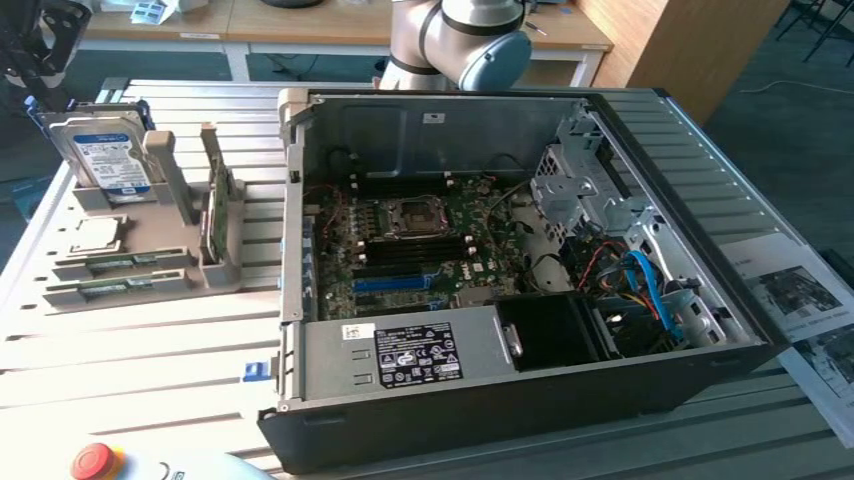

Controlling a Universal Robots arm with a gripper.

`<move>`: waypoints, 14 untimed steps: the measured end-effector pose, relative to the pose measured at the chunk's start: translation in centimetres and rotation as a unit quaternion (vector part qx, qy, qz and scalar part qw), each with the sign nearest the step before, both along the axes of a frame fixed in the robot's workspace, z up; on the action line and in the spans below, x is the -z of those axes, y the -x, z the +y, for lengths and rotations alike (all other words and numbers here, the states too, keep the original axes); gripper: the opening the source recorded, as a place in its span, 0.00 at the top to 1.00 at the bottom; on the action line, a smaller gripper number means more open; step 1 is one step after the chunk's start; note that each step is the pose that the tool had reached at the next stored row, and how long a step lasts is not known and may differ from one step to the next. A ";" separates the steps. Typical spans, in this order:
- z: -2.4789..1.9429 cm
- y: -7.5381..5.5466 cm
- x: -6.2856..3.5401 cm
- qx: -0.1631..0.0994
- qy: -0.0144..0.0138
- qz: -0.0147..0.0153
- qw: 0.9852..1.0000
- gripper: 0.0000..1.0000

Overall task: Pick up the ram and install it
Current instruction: 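Pick up the ram and move it above insertion slot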

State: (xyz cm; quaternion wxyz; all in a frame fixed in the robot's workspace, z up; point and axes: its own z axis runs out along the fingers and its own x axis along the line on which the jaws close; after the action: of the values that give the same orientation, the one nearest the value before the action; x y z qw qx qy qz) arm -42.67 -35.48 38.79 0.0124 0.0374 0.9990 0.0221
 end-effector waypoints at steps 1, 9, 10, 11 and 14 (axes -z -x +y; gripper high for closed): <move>0.00 0.0 0.00 0.000 0.000 0.000 1.000 0.90; 0.00 0.0 0.00 -0.013 0.000 0.000 1.000 0.90; 0.00 0.0 0.00 -0.019 0.000 0.000 1.000 0.90; 0.00 0.0 0.00 -0.025 0.000 0.000 1.000 0.90; 0.00 0.0 0.00 -0.045 0.000 0.000 0.999 0.90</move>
State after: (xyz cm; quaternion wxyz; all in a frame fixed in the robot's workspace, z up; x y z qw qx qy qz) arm -42.67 -35.48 38.80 0.0114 -0.0074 0.9997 0.0226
